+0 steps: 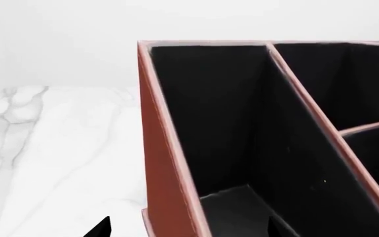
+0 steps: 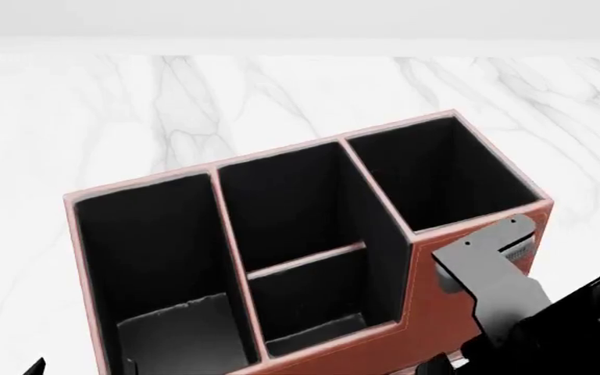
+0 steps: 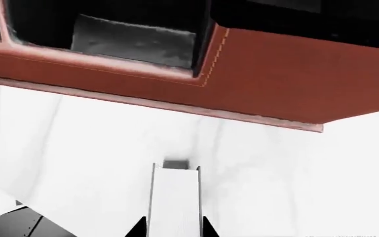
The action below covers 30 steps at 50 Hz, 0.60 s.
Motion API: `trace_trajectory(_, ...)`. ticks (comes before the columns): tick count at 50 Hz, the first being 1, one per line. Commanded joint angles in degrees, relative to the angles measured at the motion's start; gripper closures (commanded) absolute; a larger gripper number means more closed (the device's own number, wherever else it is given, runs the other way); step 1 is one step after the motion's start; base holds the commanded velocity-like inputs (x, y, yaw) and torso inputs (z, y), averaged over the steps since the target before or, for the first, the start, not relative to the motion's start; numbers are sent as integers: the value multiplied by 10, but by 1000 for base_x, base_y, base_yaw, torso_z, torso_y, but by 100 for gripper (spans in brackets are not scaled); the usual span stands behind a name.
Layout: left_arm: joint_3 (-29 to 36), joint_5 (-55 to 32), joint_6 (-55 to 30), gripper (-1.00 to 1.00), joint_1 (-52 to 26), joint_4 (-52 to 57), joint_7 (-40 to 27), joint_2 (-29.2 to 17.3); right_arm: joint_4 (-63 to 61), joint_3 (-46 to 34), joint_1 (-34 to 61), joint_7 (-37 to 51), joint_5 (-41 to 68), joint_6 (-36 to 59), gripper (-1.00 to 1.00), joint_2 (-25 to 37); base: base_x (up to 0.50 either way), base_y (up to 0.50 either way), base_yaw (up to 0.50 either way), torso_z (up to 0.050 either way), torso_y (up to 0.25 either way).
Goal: Pick up the book and place it in the left compartment of the caddy.
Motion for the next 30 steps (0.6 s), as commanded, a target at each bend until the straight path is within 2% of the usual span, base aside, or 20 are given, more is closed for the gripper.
trace_trajectory(1,2,-2,0,-100,0,1,-2,-2,-11,22,2,11,82,8,100,3,0,0,0,0,0)
trace_trajectory(9,4,-6,-3,-100,-2,1,-3,-3,-10,49,145,125,212,106,100,5,0,0,0,0,0)
trace_trajectory(13,4,-8,-5,-100,-3,1,-3,-4,9,59,207,150,237,136,100,-12,0,0,0,0,0)
trace_trajectory(20,5,-11,-7,-100,-7,-1,-3,-4,79,70,277,136,239,172,100,-62,0,0,0,0,0)
trace_trajectory(30,7,-13,-7,-100,-6,0,-4,-6,158,74,313,72,189,192,100,-124,0,0,0,0,0)
